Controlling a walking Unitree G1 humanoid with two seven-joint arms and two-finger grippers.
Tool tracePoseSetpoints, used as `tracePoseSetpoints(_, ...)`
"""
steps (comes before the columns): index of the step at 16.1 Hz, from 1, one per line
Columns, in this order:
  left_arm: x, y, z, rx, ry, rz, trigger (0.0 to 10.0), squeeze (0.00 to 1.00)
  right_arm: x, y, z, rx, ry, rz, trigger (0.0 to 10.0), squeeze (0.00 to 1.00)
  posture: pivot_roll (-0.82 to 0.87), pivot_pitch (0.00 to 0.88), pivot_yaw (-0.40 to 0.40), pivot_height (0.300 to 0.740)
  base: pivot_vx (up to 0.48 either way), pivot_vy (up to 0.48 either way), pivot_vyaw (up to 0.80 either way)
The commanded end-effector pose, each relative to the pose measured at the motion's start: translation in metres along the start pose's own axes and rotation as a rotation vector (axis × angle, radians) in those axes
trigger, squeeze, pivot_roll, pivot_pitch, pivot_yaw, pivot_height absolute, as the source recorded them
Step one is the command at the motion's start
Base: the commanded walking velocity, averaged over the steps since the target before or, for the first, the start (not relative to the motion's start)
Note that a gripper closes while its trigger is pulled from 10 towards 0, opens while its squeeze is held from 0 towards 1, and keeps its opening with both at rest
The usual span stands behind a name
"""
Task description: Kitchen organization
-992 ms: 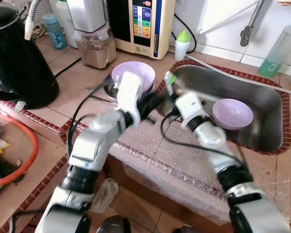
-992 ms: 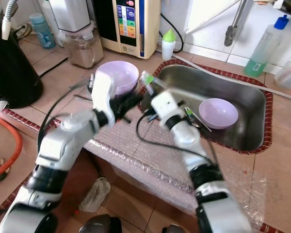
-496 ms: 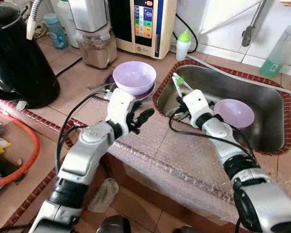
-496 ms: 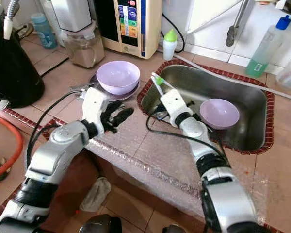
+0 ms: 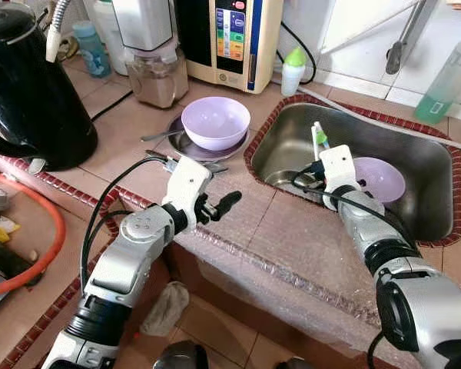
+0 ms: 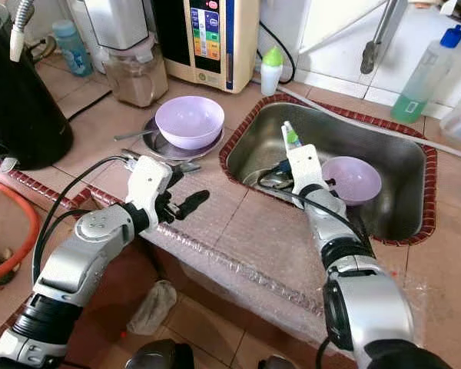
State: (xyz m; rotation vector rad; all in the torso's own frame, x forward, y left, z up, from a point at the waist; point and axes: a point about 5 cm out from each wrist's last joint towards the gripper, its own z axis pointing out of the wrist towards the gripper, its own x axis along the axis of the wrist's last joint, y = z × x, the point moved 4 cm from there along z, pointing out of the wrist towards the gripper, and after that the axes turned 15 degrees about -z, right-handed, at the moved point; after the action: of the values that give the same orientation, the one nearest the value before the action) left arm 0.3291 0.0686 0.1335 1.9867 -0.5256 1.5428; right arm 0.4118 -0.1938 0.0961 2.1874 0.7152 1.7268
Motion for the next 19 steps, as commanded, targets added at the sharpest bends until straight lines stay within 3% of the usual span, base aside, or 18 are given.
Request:
tracePoseSetpoints(1, -0.001, 0.002, 0.000, -0.006, -0.006, 0.020, 10.0, 1.00, -0.007, -0.005, 0.000, 0.015, -0.038, 0.037, 10.0, 0.00, 0.08, 0.039, 0.024, 0.740, 0.000, 0.000, 0.00)
tracePoseSetpoints(2, 0.000, 0.002, 0.001, -0.006, -0.004, 0.023, 10.0, 1.00, -0.011, -0.007, -0.001, 0.023, -0.050, 0.042, 10.0, 0.00, 0.08, 0.038, 0.026, 0.740, 0.000, 0.000, 0.00)
tracePoseSetpoints(3, 0.001, 0.002, 0.001, -0.005, -0.003, 0.025, 10.0, 1.00, -0.013, -0.008, -0.002, 0.019, -0.060, 0.052, 10.0, 0.86, 0.08, 0.037, 0.027, 0.740, 0.000, 0.000, 0.00)
tracePoseSetpoints(4, 0.001, 0.001, 0.001, -0.004, -0.001, 0.028, 10.0, 1.00, -0.014, -0.008, -0.002, 0.015, -0.062, 0.057, 10.0, 1.00, 0.09, 0.037, 0.028, 0.740, 0.000, 0.000, 0.00)
tracePoseSetpoints(11, 0.009, -0.005, 0.002, 0.032, 0.026, 0.036, 10.0, 1.00, 0.007, -0.005, 0.001, -0.013, 0.034, 0.081, 10.0, 1.00, 0.08, 0.037, 0.028, 0.740, 0.000, 0.000, 0.00)
tracePoseSetpoints(15, 0.030, -0.023, 0.001, 0.136, 0.134, 0.031, 10.0, 1.00, 0.034, -0.013, 0.000, 0.002, 0.196, 0.132, 10.0, 1.00, 0.08, 0.034, 0.026, 0.740, 0.000, 0.000, 0.00)
tracePoseSetpoints(19, 0.055, -0.045, -0.001, 0.229, 0.223, 0.023, 10.0, 1.00, 0.050, -0.028, -0.017, 0.003, 0.359, 0.086, 10.0, 1.00, 0.07, 0.033, 0.028, 0.740, 0.000, 0.000, 0.00)
